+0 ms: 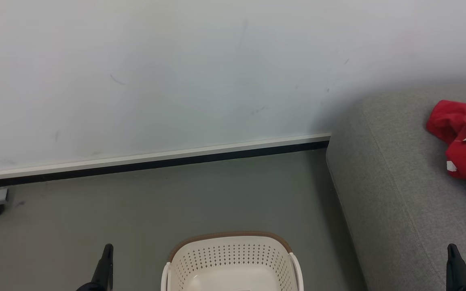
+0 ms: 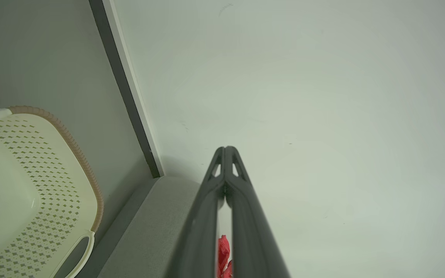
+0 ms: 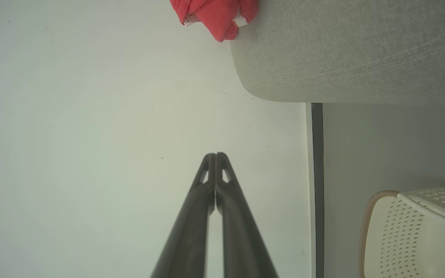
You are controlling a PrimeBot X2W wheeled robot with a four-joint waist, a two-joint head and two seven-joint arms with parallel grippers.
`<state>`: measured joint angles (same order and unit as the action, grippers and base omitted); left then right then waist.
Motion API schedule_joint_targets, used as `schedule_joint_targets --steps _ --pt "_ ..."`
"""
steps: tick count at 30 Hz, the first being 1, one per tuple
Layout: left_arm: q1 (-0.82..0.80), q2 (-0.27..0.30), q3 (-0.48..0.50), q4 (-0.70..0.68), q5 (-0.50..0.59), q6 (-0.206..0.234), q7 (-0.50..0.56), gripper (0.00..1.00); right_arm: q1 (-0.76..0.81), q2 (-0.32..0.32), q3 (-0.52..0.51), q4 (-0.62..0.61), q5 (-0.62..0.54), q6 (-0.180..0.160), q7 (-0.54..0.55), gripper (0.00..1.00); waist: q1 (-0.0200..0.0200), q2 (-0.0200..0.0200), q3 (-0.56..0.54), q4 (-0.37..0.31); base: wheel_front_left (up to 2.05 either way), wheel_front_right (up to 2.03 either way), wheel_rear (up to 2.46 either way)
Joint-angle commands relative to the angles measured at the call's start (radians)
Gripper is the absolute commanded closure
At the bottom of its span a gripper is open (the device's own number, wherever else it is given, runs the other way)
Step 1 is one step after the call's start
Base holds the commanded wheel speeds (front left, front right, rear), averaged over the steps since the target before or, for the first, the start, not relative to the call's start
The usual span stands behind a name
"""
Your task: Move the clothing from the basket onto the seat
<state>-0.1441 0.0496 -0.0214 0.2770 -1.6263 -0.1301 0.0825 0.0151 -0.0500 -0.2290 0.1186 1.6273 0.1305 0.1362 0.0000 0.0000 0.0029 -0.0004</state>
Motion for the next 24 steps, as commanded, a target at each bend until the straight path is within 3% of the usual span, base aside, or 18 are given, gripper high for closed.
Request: schedule_joint_targets --steps 1,24 --pt "-0.004 0.001 0.002 0.002 -0.004 -0.002 0.002 1.0 0.015 0.0 -0.001 -0.001 0.005 0.0 0.002 1.0 0.0 0.0 0.0 0.0 0.0 0.0 0.0" --pt "-0.004 0.001 0.002 0.002 -0.004 -0.002 0.002 1.0 0.015 0.0 -0.001 -0.001 0.005 0.0 0.002 1.0 0.0 0.0 0.0 0.0 0.0 0.0 0.0"
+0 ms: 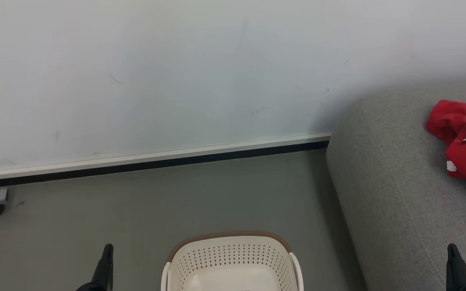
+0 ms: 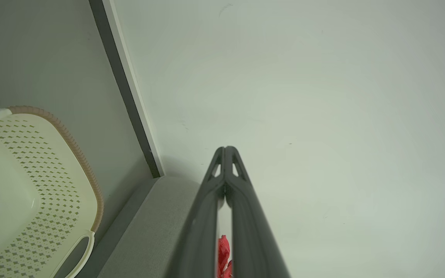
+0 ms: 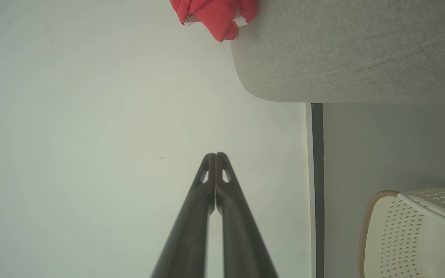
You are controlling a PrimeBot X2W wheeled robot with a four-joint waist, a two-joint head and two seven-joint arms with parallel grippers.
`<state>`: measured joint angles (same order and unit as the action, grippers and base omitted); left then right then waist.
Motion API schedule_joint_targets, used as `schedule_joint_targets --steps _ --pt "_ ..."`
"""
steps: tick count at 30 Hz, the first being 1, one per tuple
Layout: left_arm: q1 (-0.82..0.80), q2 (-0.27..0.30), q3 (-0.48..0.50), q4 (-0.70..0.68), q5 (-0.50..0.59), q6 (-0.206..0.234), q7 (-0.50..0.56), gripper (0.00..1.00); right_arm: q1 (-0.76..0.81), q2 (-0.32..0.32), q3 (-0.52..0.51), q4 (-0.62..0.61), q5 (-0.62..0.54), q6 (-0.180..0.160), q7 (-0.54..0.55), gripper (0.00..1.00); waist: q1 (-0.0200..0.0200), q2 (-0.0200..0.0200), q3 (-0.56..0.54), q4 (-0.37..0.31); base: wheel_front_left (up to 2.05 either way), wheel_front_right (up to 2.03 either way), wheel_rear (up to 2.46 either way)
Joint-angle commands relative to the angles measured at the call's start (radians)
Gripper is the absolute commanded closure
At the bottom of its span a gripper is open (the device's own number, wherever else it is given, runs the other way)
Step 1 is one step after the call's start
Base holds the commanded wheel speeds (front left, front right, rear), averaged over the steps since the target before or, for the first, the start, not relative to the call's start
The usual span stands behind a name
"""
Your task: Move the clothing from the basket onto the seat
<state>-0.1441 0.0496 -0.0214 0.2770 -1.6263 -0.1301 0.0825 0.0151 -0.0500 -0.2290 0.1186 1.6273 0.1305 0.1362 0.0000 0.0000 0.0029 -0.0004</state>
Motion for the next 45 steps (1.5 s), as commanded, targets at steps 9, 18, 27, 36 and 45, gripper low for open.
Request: schedule_joint_targets --steps 9,18,27,36,45 --pt "-0.004 0.001 0.002 0.002 -0.004 -0.002 0.002 1.0 0.015 0.0 -0.001 -0.001 0.005 0.0 0.002 1.0 0.0 0.0 0.0 0.0 0.0 0.0 0.0" --pt "-0.004 0.001 0.002 0.002 -0.004 -0.002 0.002 1.0 0.015 0.0 -0.001 -0.001 0.005 0.0 0.002 1.0 0.0 0.0 0.0 0.0 0.0 0.0 0.0" --pt "-0.004 0.001 0.002 0.002 -0.004 -0.002 0.002 1.0 0.015 0.0 -0.001 -0.001 0.005 0.0 0.002 1.0 0.0 0.0 0.0 0.0 0.0 0.0 0.0" --pt "-0.004 0.001 0.002 0.002 -0.004 -0.002 0.002 1.0 0.015 0.0 -0.001 -0.001 0.005 0.0 0.002 1.0 0.0 0.0 0.0 0.0 0.0 0.0 0.0" --pt "-0.004 0.001 0.002 0.002 -0.004 -0.002 0.002 1.0 0.015 0.0 -0.001 -0.001 0.005 0.0 0.002 1.0 0.0 0.0 0.0 0.0 0.0 0.0 0.0"
